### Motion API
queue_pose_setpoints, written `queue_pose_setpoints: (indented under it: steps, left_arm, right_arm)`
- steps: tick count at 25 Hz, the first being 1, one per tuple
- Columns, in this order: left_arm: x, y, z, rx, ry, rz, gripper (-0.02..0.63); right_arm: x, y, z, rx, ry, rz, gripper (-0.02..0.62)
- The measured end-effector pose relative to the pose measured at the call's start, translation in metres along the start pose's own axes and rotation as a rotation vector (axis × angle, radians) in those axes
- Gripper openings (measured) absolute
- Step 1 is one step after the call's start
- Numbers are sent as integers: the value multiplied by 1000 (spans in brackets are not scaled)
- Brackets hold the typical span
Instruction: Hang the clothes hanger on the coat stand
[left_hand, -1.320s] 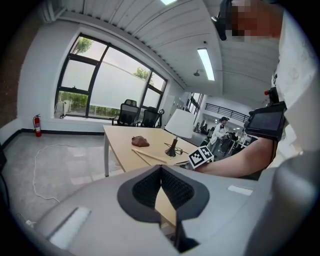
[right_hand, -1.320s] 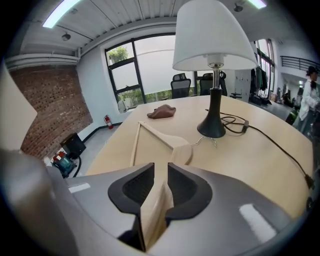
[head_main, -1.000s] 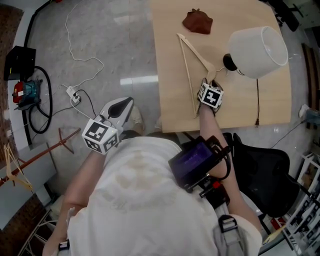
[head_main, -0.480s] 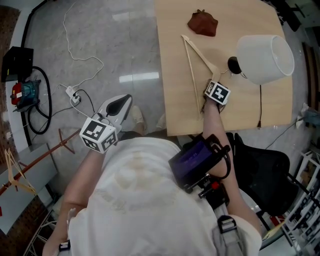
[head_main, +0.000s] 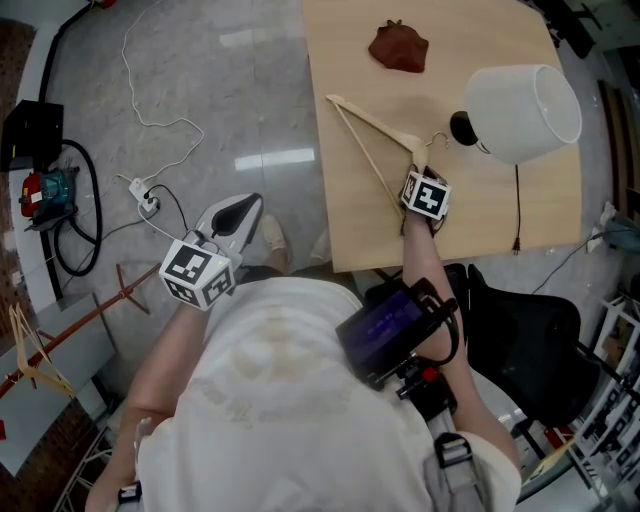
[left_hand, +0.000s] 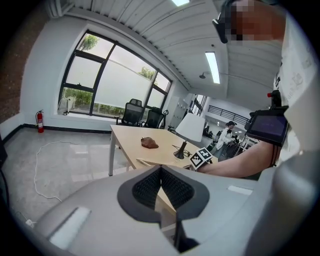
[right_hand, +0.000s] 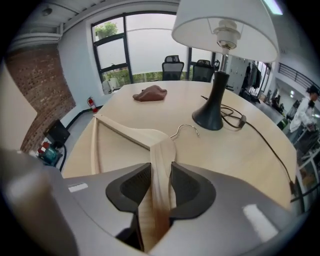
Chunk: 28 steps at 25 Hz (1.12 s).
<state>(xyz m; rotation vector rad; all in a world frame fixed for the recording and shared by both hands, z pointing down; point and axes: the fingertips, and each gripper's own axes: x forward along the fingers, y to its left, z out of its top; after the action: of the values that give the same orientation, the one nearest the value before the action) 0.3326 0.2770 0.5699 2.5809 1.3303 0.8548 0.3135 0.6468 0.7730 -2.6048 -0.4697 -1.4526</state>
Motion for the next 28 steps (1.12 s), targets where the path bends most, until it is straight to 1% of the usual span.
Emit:
queue_pose_setpoints:
  steps: [3,8,13,22,28]
  left_arm:
    - [2,-6,-1,9,4,-9,2]
    - [6,-18,-2,24,5,-23,2]
    - [6,-30,-1,41,2,-27,2]
    - [10,-53,2,75,-1,-34,2]
    - [9,-69,8,86,-28,-14,2]
  right_arm:
    - [-7,8,2,-75,-47,22,138]
    - [-15,16,2,-130,-108,68,137]
    - [-27,17,3,-136,-179,122,137]
    - [-63,27,28,-124,-379,253,137]
    - [-103,41,61,-198,-513,312,138]
